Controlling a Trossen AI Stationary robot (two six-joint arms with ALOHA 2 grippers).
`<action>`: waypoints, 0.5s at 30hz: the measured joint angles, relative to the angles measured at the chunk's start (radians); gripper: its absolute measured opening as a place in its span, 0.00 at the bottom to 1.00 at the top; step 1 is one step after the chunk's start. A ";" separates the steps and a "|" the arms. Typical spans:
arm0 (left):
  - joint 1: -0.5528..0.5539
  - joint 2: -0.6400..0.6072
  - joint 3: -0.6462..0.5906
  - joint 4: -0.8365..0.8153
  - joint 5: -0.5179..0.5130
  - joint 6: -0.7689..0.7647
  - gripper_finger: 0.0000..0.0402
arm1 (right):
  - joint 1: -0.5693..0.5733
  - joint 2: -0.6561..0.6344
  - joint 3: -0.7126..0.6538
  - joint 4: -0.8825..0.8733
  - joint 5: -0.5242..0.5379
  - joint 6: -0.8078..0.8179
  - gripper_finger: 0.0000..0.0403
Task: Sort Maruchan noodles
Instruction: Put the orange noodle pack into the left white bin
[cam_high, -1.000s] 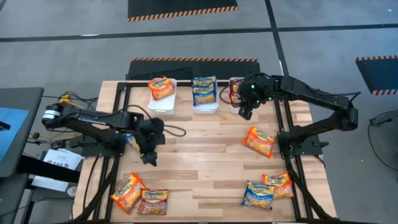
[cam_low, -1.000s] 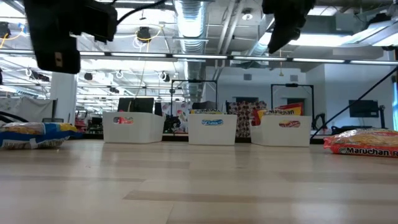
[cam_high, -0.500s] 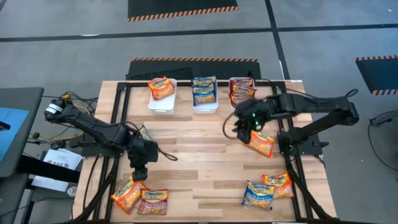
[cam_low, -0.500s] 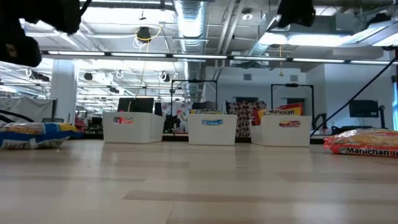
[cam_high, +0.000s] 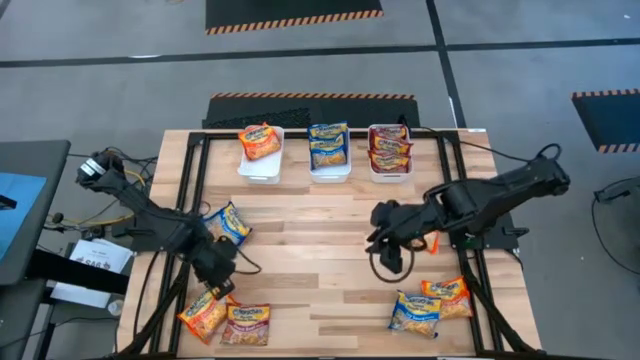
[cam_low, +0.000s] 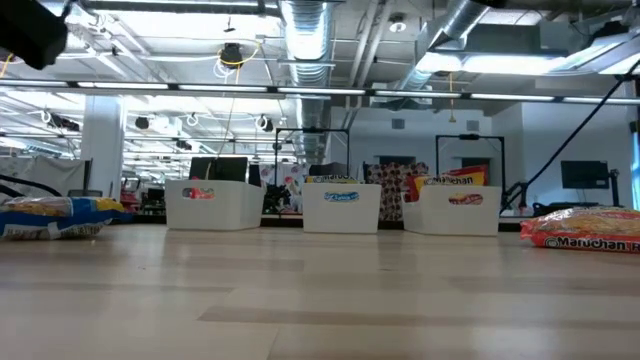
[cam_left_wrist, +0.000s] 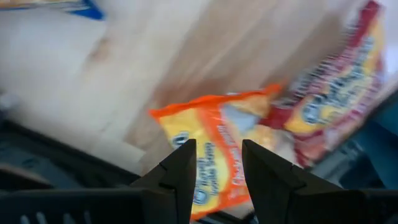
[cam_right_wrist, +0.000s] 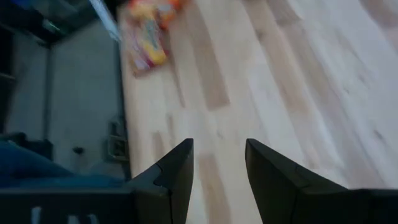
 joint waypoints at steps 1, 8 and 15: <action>-0.019 0.000 0.000 -0.015 -0.021 -0.023 0.28 | 0.002 0.010 0.004 0.028 0.000 0.000 0.42; -0.140 0.000 0.000 -0.173 -0.126 -0.169 0.28 | 0.011 0.086 0.000 0.063 -0.002 0.000 0.42; -0.201 -0.001 -0.049 -0.134 -0.173 -0.233 0.28 | 0.004 0.120 0.000 0.090 -0.012 -0.002 0.42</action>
